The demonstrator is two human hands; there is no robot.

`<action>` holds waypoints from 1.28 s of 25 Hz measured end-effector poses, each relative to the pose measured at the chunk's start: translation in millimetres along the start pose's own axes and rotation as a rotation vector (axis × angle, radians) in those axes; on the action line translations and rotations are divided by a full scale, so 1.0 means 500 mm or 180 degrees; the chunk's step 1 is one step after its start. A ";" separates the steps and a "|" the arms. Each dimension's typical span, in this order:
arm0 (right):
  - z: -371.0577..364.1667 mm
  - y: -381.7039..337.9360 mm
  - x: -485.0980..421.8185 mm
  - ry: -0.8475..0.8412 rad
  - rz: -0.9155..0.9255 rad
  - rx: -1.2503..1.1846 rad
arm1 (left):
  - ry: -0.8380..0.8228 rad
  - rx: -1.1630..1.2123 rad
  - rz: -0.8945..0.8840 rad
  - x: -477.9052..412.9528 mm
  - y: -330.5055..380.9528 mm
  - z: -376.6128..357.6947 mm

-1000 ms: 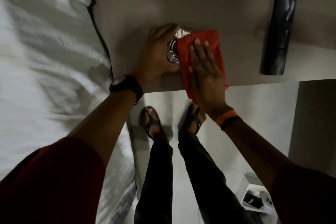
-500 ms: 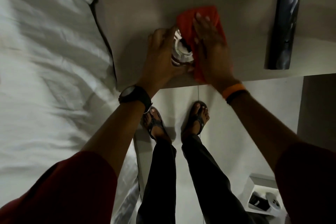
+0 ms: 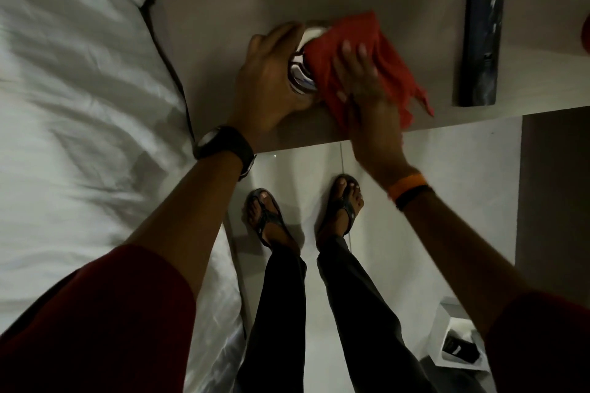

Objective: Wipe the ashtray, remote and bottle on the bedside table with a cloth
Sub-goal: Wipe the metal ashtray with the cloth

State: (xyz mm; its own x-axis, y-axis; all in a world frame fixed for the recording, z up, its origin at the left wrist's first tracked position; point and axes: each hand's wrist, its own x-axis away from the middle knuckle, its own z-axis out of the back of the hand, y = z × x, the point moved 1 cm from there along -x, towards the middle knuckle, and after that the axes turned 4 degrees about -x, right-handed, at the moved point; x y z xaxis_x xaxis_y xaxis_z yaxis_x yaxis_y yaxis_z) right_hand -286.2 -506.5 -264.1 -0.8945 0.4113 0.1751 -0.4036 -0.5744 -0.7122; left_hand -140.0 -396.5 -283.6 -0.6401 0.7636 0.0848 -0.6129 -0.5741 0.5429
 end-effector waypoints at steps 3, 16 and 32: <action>-0.022 0.005 0.019 0.0087 -0.0062 0.0182 | 0.0064 0.0084 0.0116 0.009 0.005 0.004; 0.008 0.002 -0.074 0.0461 -0.0466 -0.0564 | 0.0203 0.0389 0.0841 0.131 0.047 -0.014; -0.046 -0.030 -0.001 0.0624 -0.0640 0.0034 | -0.0413 0.0644 0.0492 0.047 0.027 0.001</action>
State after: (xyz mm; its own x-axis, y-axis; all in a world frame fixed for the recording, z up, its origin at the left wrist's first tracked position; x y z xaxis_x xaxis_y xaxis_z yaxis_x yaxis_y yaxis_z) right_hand -275.2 -481.9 -269.2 -0.7424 0.6463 0.1765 -0.5721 -0.4744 -0.6691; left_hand -163.3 -386.4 -273.8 -0.6460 0.7107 0.2787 -0.3995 -0.6258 0.6699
